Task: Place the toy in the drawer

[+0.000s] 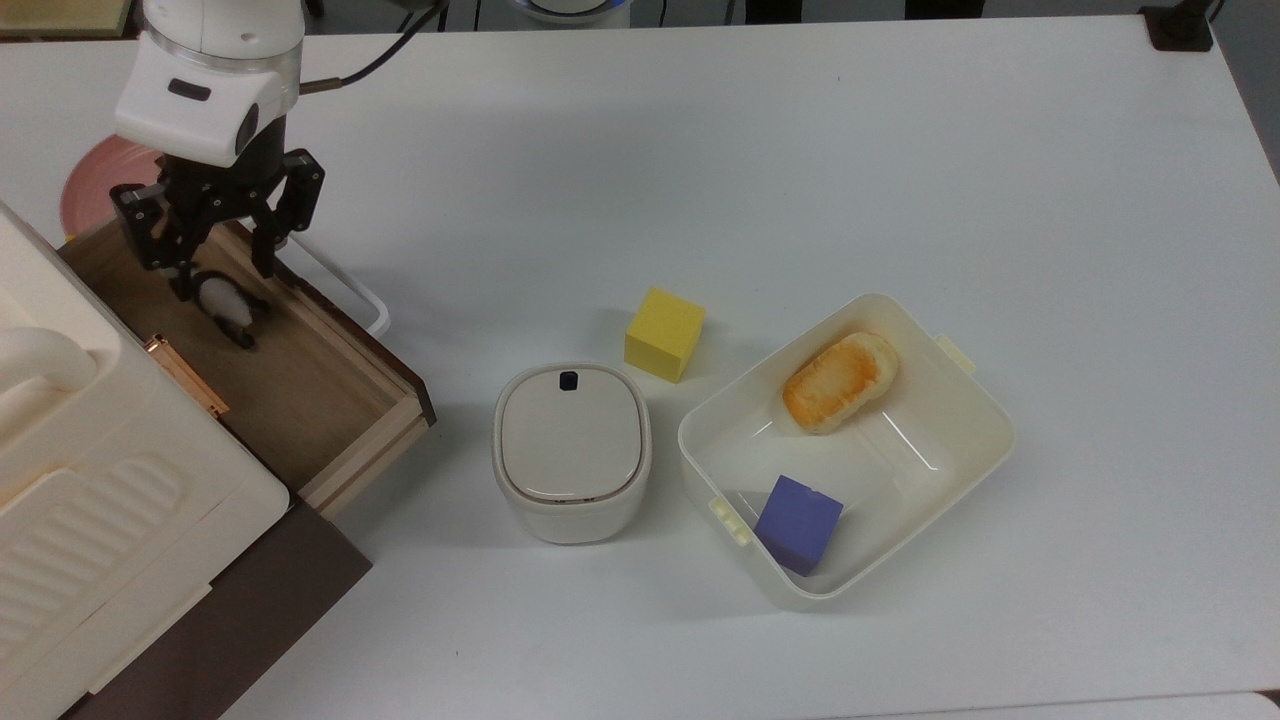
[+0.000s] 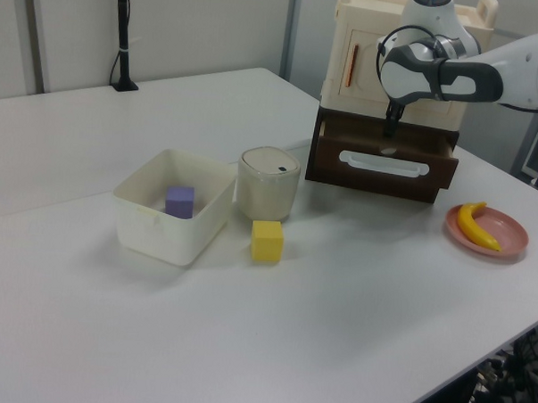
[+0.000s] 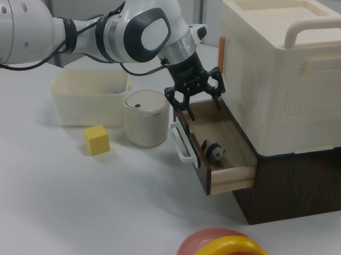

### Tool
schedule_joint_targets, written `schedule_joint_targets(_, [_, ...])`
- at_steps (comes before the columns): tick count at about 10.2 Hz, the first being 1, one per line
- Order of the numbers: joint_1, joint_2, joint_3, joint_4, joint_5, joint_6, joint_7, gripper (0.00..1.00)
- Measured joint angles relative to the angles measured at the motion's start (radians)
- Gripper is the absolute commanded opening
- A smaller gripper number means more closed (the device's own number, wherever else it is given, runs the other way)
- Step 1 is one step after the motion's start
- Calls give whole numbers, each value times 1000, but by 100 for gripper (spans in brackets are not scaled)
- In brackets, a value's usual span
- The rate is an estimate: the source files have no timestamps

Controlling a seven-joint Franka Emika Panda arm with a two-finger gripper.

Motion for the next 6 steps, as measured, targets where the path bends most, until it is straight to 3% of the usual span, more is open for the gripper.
schedule_joint_targets(1, [1, 0, 0, 2, 0, 0, 5, 89])
schedule_joint_targets(3, [13, -8, 6, 3, 2, -5, 97, 100])
schedule_joint_targets(6, [128, -48, 18, 2, 16, -246, 367, 100])
